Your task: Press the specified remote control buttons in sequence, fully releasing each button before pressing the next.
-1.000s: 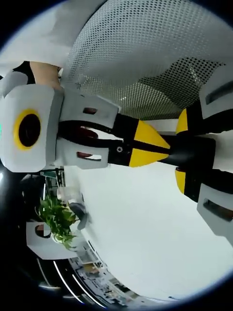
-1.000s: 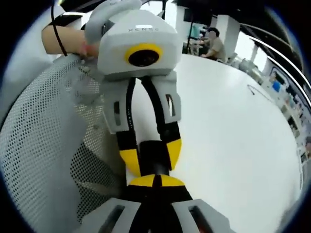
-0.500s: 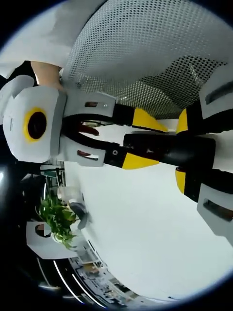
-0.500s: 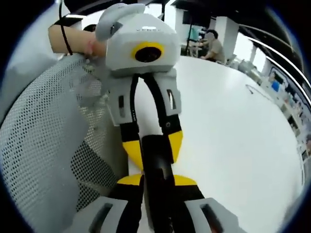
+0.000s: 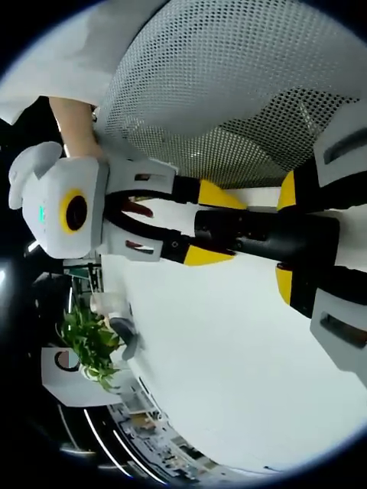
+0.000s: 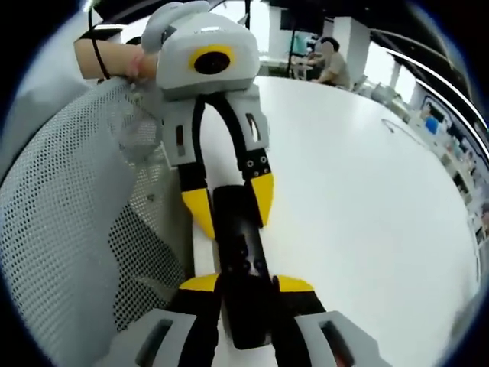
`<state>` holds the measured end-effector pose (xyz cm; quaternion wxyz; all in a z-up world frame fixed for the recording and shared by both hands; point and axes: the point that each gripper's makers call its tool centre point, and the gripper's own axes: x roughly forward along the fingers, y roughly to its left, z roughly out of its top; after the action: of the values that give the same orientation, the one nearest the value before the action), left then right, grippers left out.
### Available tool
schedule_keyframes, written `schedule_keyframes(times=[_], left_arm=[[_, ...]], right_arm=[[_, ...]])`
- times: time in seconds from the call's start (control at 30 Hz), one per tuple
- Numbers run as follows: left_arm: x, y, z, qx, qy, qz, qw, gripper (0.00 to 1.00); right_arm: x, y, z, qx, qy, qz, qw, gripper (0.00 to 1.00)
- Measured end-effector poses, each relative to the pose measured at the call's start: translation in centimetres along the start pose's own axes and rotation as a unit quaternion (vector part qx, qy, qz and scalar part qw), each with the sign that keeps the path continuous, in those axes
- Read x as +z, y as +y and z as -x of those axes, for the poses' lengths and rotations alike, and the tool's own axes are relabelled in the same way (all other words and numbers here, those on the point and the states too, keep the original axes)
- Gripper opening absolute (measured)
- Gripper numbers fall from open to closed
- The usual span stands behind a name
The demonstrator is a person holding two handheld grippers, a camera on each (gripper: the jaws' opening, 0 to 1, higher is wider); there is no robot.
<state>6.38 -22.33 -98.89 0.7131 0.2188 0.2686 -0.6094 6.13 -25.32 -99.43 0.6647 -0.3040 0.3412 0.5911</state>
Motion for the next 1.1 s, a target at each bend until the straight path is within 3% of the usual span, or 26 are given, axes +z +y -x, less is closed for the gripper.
schedule_keyframes(times=[0.17,0.4,0.77,1.1], left_arm=[[0.0,0.0,0.0,-0.001,-0.001,0.000,1.0000,0.26],[0.0,0.0,0.0,0.000,-0.002,0.002,1.0000,0.26],[0.0,-0.1,-0.1,0.001,0.000,0.001,1.0000,0.26],[0.0,-0.1,0.2,0.003,0.035,-0.005,0.9994,0.26]], right_arm=[[-0.2,0.0,0.1,0.008,0.002,0.013,0.9999,0.23],[-0.4,0.0,0.2,0.007,-0.007,0.000,1.0000,0.23],[-1.2,0.0,0.7,0.001,0.012,0.020,0.9997,0.22],[-1.1,0.0,0.7,0.000,0.008,0.014,0.9999,0.22]])
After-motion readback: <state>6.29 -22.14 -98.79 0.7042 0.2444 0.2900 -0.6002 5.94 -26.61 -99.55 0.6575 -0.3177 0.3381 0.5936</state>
